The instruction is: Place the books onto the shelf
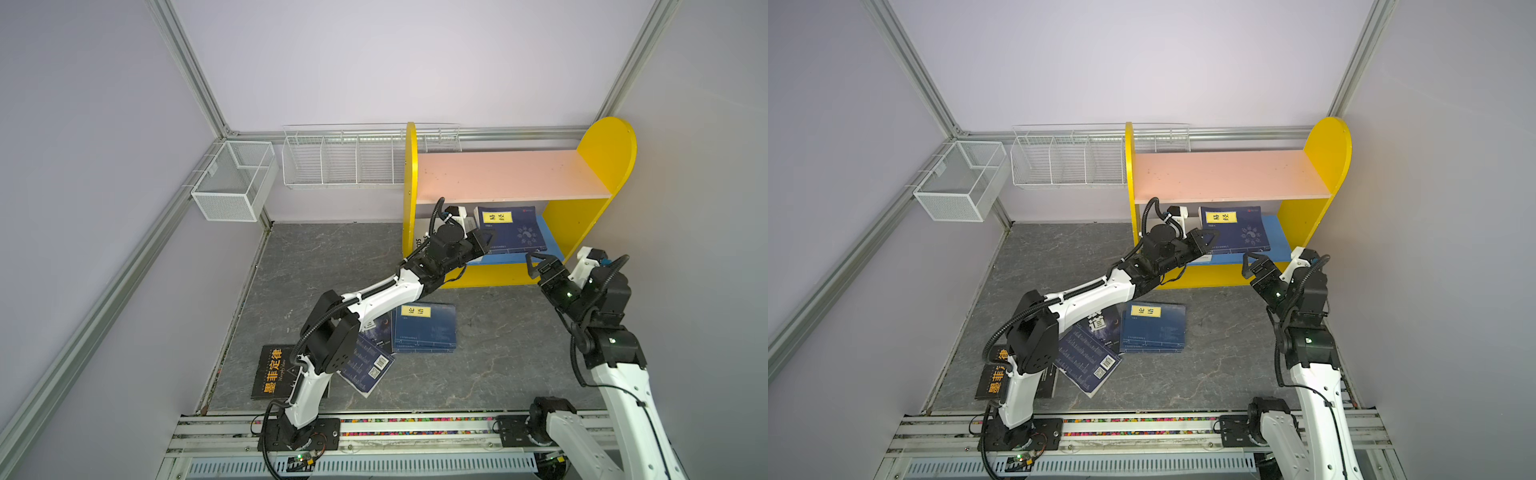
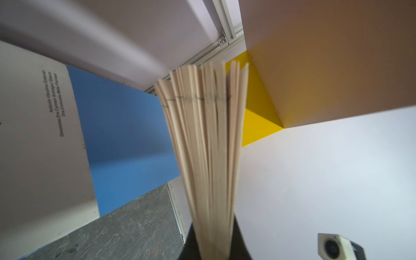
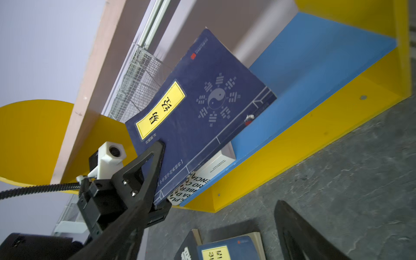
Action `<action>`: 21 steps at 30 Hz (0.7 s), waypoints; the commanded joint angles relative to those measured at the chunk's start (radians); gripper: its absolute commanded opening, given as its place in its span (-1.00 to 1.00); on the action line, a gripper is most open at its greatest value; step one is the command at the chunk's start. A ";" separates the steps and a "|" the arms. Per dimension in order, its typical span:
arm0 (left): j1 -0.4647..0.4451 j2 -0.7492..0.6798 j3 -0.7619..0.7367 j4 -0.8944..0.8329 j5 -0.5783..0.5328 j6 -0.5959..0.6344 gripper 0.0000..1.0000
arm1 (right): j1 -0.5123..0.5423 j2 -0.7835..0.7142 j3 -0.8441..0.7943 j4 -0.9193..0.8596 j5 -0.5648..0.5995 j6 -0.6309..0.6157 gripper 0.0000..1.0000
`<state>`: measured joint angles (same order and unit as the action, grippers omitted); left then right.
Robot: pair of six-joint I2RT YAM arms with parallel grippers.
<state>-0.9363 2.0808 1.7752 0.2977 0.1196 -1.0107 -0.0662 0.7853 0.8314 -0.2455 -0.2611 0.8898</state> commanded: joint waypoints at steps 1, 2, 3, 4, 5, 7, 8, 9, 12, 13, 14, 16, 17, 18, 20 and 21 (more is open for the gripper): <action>0.005 0.014 0.025 0.086 0.039 -0.053 -1.00 | -0.009 0.007 -0.074 0.209 -0.159 0.139 0.84; 0.005 0.019 0.028 0.087 0.044 -0.061 -1.00 | -0.009 0.009 -0.089 0.251 -0.166 0.154 0.84; 0.005 0.023 0.031 0.093 0.050 -0.065 -1.00 | -0.008 0.015 -0.099 0.279 -0.166 0.165 0.84; 0.005 0.026 0.032 0.101 0.058 -0.093 -1.00 | -0.009 0.023 -0.101 0.292 -0.166 0.172 0.84; 0.005 0.029 0.032 0.109 0.065 -0.107 -1.00 | -0.009 0.033 -0.102 0.301 -0.166 0.176 0.85; 0.005 0.032 0.029 0.126 0.069 -0.131 -1.00 | -0.008 0.049 -0.111 0.355 -0.167 0.197 0.88; 0.004 0.033 0.024 0.137 0.071 -0.142 -1.00 | -0.009 0.054 -0.118 0.385 -0.165 0.209 0.90; 0.004 0.033 0.019 0.150 0.071 -0.154 -1.00 | -0.008 0.060 -0.123 0.404 -0.155 0.219 0.91; 0.002 0.033 0.009 0.185 0.075 -0.184 -1.00 | -0.008 0.084 -0.119 0.405 -0.139 0.236 0.97; 0.000 0.033 0.009 0.191 0.072 -0.187 -1.00 | -0.008 0.095 -0.123 0.417 -0.138 0.249 1.00; -0.003 0.033 0.011 0.192 0.069 -0.186 -1.00 | -0.008 0.104 -0.129 0.433 -0.136 0.260 0.97; -0.007 0.038 0.027 0.184 0.069 -0.184 -1.00 | -0.008 0.120 -0.141 0.473 -0.127 0.285 0.89; -0.009 0.041 0.034 0.180 0.071 -0.185 -1.00 | -0.008 0.126 -0.146 0.491 -0.124 0.293 0.85; -0.012 0.044 0.042 0.174 0.071 -0.185 -1.00 | -0.009 0.134 -0.150 0.510 -0.122 0.301 0.79; -0.017 0.052 0.056 0.164 0.069 -0.183 -1.00 | -0.007 0.140 -0.158 0.534 -0.115 0.316 0.67; -0.019 0.060 0.065 0.158 0.069 -0.181 -1.00 | -0.006 0.140 -0.162 0.544 -0.110 0.320 0.60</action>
<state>-0.9428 2.1090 1.7859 0.4107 0.1810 -1.1740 -0.0704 0.9234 0.6899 0.2043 -0.3855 1.1568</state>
